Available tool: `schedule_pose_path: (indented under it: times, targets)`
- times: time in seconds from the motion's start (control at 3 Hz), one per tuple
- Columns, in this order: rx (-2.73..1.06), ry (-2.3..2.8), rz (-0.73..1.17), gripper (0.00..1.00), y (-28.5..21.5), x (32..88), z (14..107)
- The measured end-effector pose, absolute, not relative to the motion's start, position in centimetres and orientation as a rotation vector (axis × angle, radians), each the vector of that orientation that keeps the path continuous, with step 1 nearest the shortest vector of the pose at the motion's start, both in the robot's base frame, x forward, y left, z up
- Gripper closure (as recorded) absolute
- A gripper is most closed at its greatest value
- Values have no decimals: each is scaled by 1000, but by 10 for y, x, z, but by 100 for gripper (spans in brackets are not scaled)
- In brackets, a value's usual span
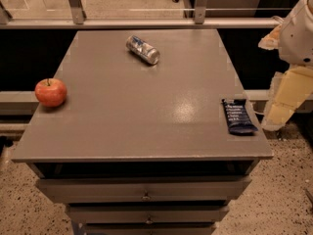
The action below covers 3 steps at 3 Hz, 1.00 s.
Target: Place redbull can upright
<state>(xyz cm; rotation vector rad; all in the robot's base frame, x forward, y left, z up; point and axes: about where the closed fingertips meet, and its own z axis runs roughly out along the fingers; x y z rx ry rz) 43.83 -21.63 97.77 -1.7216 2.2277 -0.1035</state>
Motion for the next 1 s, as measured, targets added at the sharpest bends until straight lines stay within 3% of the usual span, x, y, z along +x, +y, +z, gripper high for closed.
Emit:
schedule_pose_path:
  times: [0.33,0.67,1.0]
  targets:
    - [-1722,2228,-104,0,-216,438,978]
    - [-1673,2236,-49,0,-193,479,967]
    - [-1534,2260,38,0,-126,572,944]
